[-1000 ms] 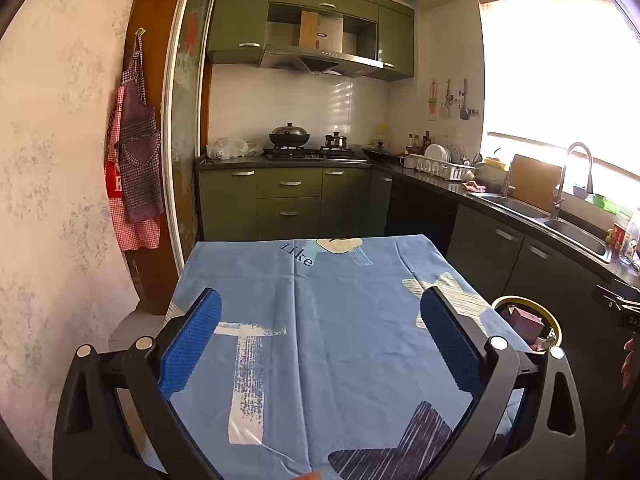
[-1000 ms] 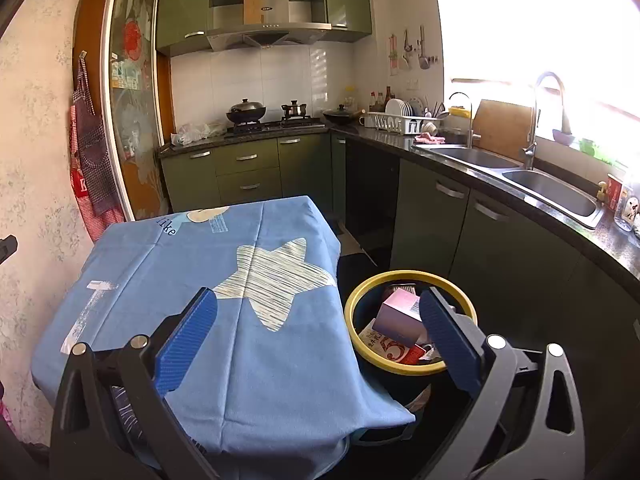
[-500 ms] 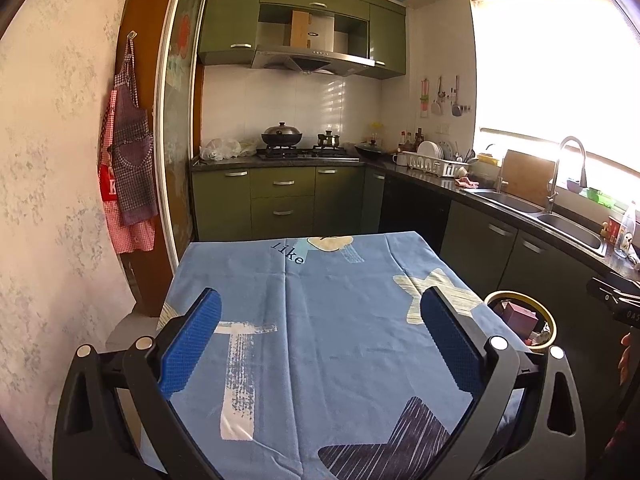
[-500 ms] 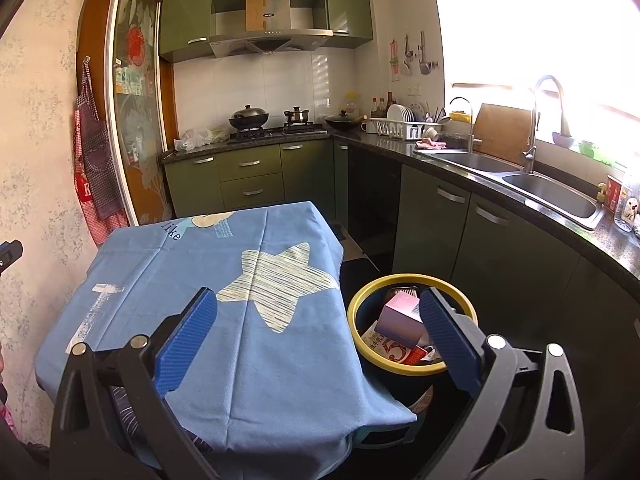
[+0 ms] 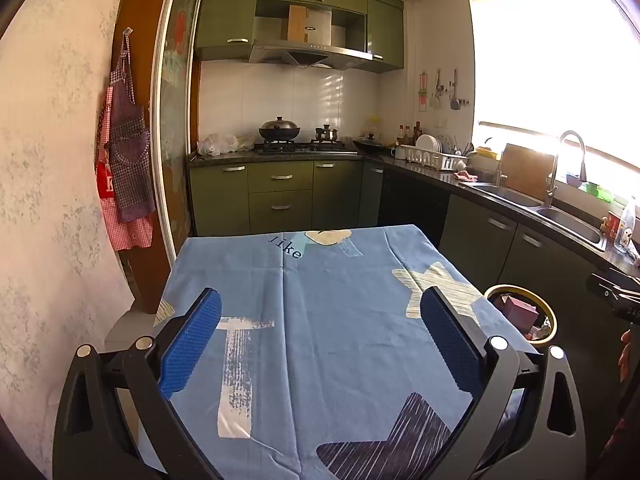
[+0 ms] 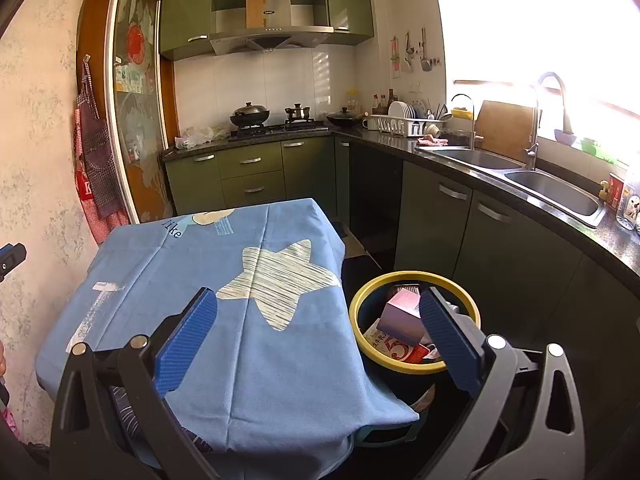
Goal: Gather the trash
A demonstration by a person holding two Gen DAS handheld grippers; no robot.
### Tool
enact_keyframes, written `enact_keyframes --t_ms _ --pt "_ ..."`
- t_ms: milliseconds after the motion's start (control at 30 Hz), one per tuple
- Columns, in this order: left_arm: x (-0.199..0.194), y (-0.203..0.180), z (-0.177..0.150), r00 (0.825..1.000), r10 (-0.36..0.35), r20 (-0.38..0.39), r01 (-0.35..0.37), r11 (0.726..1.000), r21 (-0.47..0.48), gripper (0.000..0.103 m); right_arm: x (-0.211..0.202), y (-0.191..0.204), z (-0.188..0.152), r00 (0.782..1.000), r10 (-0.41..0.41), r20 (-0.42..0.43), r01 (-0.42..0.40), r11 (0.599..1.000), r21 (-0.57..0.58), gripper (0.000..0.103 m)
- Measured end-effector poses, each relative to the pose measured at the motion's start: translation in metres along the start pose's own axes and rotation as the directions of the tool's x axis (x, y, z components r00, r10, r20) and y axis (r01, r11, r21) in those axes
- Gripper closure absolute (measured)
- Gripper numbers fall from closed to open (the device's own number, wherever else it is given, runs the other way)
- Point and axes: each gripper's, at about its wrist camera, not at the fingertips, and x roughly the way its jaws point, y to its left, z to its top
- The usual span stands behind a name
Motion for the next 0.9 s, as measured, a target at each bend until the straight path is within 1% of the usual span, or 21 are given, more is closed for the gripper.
enact_keyframes --t_ms 900 --pt "0.0034 0.0015 -0.0011 1.0 -0.007 -0.006 0.007 1.0 0.007 0.005 0.0034 0.0027 -0.0003 1.0 0.004 -0.002 -0.004 1.0 0.004 0.007"
